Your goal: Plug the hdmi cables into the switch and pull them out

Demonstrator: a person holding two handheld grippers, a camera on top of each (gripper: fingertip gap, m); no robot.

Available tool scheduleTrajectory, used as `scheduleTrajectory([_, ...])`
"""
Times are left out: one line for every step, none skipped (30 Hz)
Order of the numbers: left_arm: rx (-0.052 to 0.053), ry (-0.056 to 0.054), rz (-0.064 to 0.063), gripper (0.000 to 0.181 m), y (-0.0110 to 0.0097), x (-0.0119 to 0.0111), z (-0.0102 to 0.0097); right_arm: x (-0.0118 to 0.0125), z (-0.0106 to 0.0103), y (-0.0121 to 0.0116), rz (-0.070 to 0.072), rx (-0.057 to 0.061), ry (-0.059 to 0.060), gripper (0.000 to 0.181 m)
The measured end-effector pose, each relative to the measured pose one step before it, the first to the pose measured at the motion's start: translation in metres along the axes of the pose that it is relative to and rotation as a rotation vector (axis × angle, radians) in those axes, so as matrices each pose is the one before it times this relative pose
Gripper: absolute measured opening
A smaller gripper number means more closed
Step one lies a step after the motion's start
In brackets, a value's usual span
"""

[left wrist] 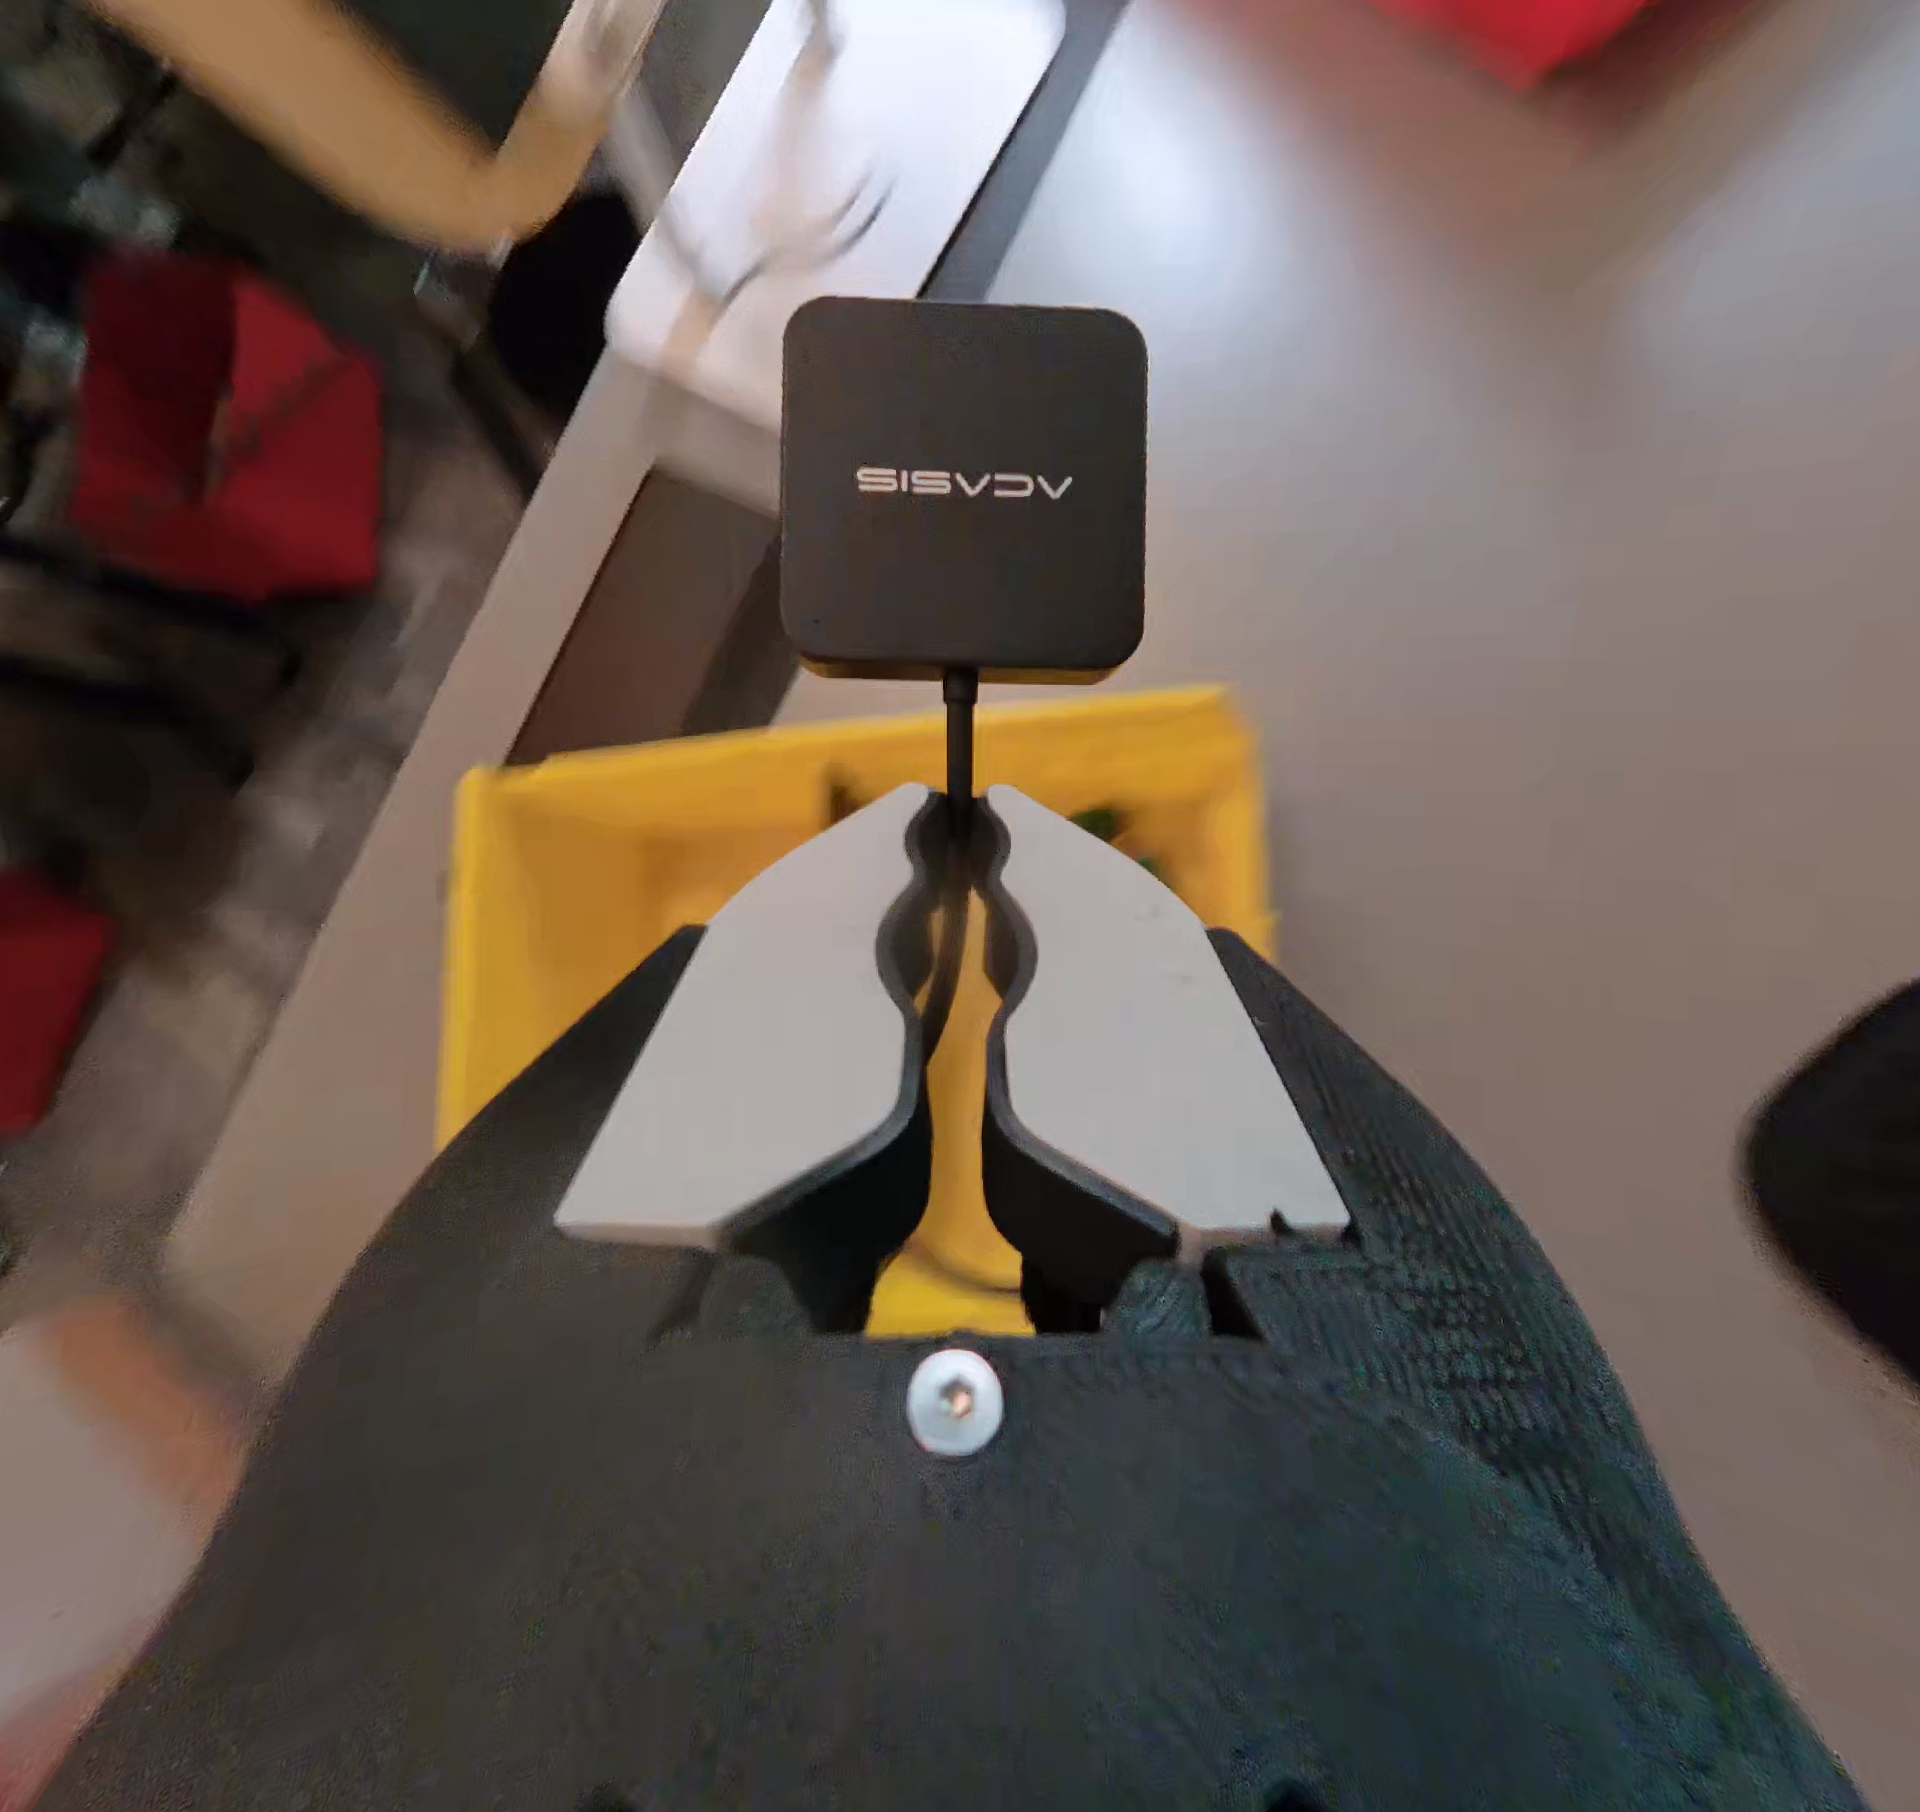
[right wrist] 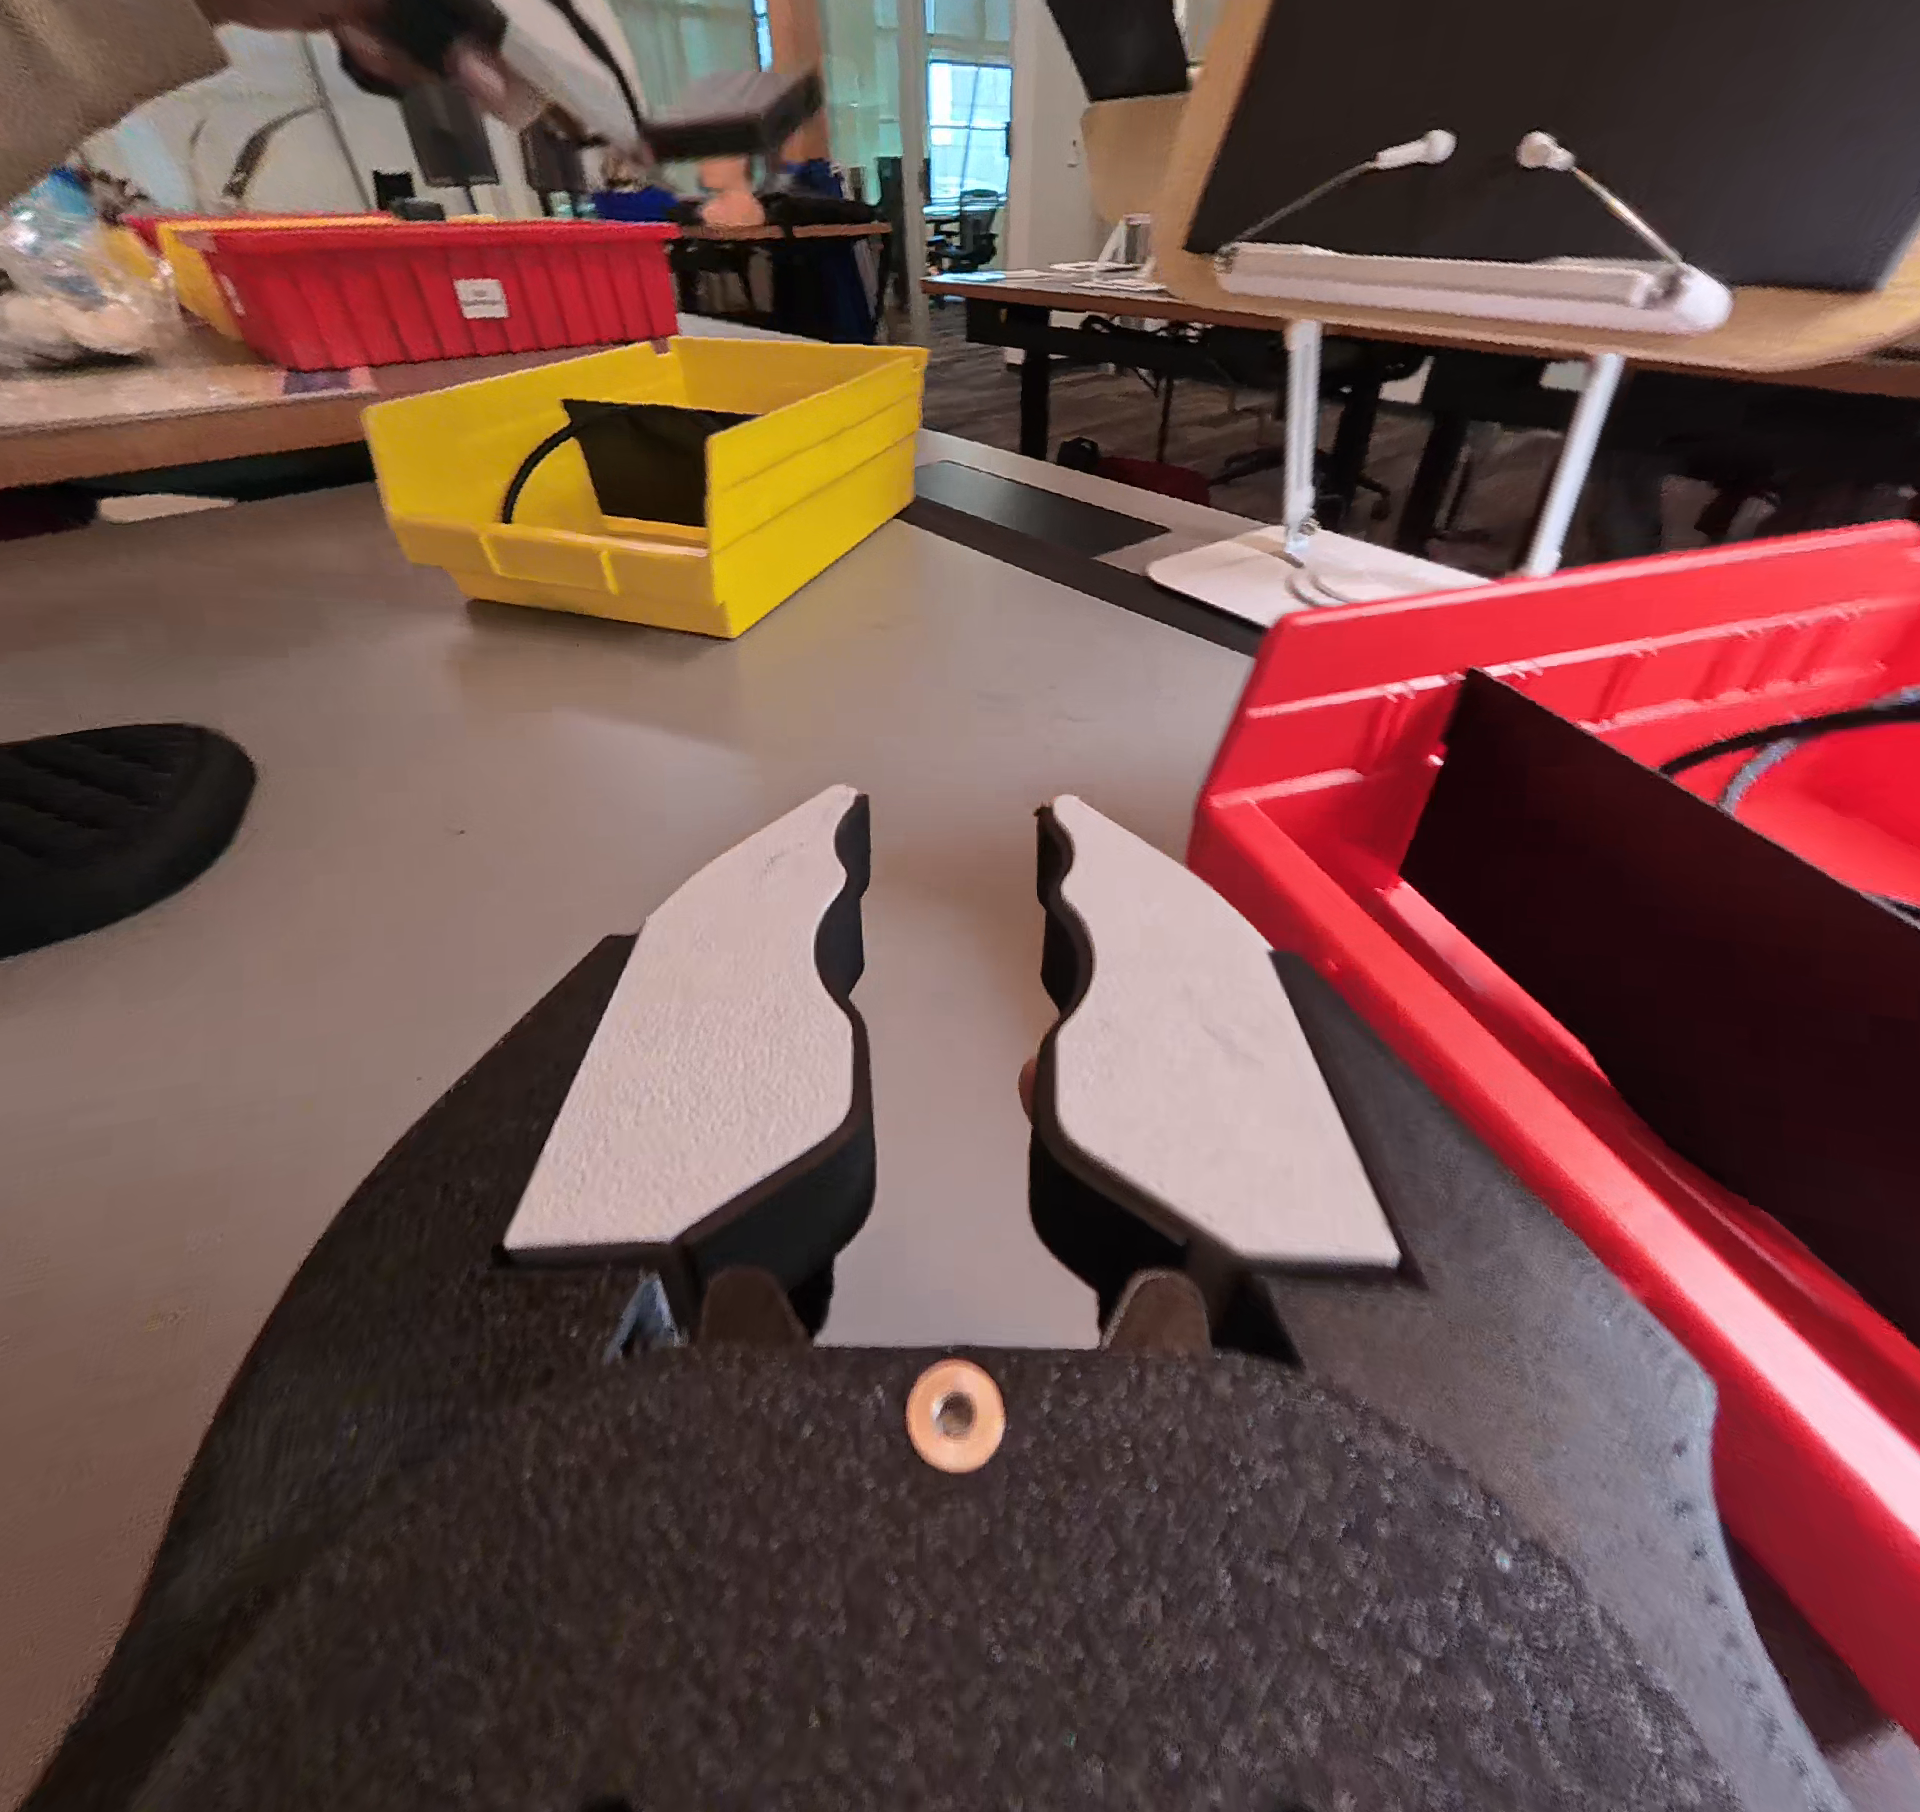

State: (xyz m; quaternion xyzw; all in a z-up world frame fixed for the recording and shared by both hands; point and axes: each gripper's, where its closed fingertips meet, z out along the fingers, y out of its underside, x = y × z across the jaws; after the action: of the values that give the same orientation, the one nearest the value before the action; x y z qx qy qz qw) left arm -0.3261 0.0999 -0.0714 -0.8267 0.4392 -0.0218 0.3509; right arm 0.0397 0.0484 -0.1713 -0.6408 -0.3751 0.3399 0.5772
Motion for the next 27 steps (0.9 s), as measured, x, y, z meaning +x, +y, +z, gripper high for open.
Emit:
scheduleTrajectory([0.0691,0.0536,0.0021,0.005,-0.01596,0.02368,-0.00057,-0.00715,0.00302,-0.00302,-0.0226,-0.0072,-0.0223,0.032])
scheduleTrajectory([0.0635,0.0532,0.0069,0.005,-0.01474,0.02414,0.00275,-0.00690,0.00269,-0.00510,-0.0277,0.0013,-0.0171,0.032])
scheduleTrajectory([0.0649,0.0528,0.0049,0.005,-0.01426,0.02402,0.00571,-0.00644,0.00245,-0.00693,-0.0360,0.0055,-0.0116,0.032])
scheduleTrajectory([0.0661,0.0553,-0.0027,0.005,-0.01328,0.02365,0.00821,-0.00585,0.00236,-0.00805,-0.0463,0.0043,-0.0059,0.033])
scheduleTrajectory([0.0608,0.0490,-0.0081,0.005,-0.01122,0.02178,0.01047,-0.00433,0.00248,-0.00825,-0.0532,-0.0013,0.0031,0.034])
scheduleTrajectory([0.0590,0.0333,-0.0037,0.005,-0.00940,0.01888,0.01185,-0.00450,0.00260,-0.00892,-0.0391,0.0000,-0.0025,0.034])
scheduleTrajectory([0.0512,0.0104,-0.0005,0.005,-0.00690,0.01506,0.01264,-0.00600,0.00302,-0.00961,0.0035,0.0049,-0.0248,0.034])
scheduleTrajectory([0.0492,-0.0066,0.0014,0.005,-0.00537,0.01237,0.01272,-0.00680,0.00369,-0.00921,0.0425,0.0080,-0.0389,0.037])
scheduleTrajectory([0.0475,-0.0158,0.0009,0.005,-0.00396,0.01077,0.01236,-0.00570,0.00414,-0.00918,0.0678,0.0172,-0.0371,0.041])
scheduleTrajectory([0.0406,-0.0318,0.0116,0.005,-0.00186,0.00858,0.01136,-0.00478,0.00418,-0.00865,0.0785,0.0258,-0.0355,0.044])
scheduleTrajectory([0.0430,-0.0436,0.0190,0.005,-0.00128,0.00681,0.00972,-0.00303,0.00398,-0.00878,0.0879,0.0375,-0.0267,0.048])
scheduleTrajectory([0.0358,-0.0514,0.0188,0.005,0.00006,0.00517,0.00831,-0.00079,0.00350,-0.00858,0.0930,0.0474,-0.0186,0.050])
scheduleTrajectory([0.0250,-0.0482,0.0224,0.005,0.00151,0.00490,0.00696,0.00039,0.00322,-0.00807,0.0902,0.0495,-0.0155,0.052])
scheduleTrajectory([0.0185,-0.0466,0.0286,0.005,0.00205,0.00417,0.00531,0.00340,0.00333,-0.00554,0.0770,0.0345,0.0024,0.052])
scheduleTrajectory([0.0095,-0.0389,0.0315,0.005,0.00223,0.00398,0.00400,0.00334,0.00401,-0.00206,0.0545,0.0113,0.0018,0.051])
scheduleTrajectory([-0.0104,-0.0247,0.0282,0.005,0.00405,0.00401,0.00364,0.00028,0.00357,-0.00079,0.0291,0.0055,-0.0196,0.044])
scheduleTrajectory([-0.0270,-0.0145,0.0225,0.005,0.00567,0.00328,0.00347,-0.00073,0.00192,-0.00178,0.0024,0.0187,-0.0229,0.025])
scheduleTrajectory([-0.0073,-0.0133,0.0101,0.006,0.00305,0.00134,0.00185,0.00194,0.00129,-0.00057,-0.0178,0.0132,-0.0044,0.017])
scheduleTrajectory([0.0190,0.0058,-0.0064,0.006,0.00045,0.00133,-0.00021,-0.00129,0.00056,0.00074,-0.0358,0.0055,-0.0365,0.015])
scheduleTrajectory([0.0223,0.0312,-0.0376,0.007,0.00043,0.00204,-0.00128,-0.00417,-0.00148,0.00087,-0.0464,0.0063,-0.0622,0.014])
scheduleTrajectory([0.0075,0.0384,-0.0638,0.017,0.00224,0.00072,-0.00128,-0.00294,-0.00358,0.00070,-0.0639,0.0130,-0.0486,0.014])
scheduleTrajectory([0.0088,0.0434,-0.0657,0.026,0.00186,0.00015,-0.00166,-0.00093,-0.00437,0.00183,-0.0647,0.0026,-0.0266,0.014])
scheduleTrajectory([0.0262,0.0518,-0.0580,0.031,-0.00042,0.00100,-0.00268,-0.00313,-0.00377,0.00409,-0.0502,-0.0240,-0.0433,0.014])
scheduleTrajectory([0.0352,0.0470,-0.0528,0.034,-0.00214,0.00103,-0.00315,-0.00597,-0.00337,0.00464,-0.0161,-0.0317,-0.0663,0.014])
scheduleTrajectory([0.0292,0.0434,-0.0400,0.038,-0.00228,0.00218,-0.00259,-0.00440,-0.00316,0.00081,0.0084,-0.0020,-0.0477,0.014])
scheduleTrajectory([0.0172,0.0379,-0.0194,0.041,-0.00125,0.00386,-0.00156,-0.00153,-0.00256,-0.00209,0.0003,0.0225,-0.0160,0.014])
scheduleTrajectory([0.0114,0.0358,0.0026,0.042,-0.00062,0.00579,-0.00050,-0.00385,-0.00094,0.00023,0.0018,0.0048,-0.0284,0.014])
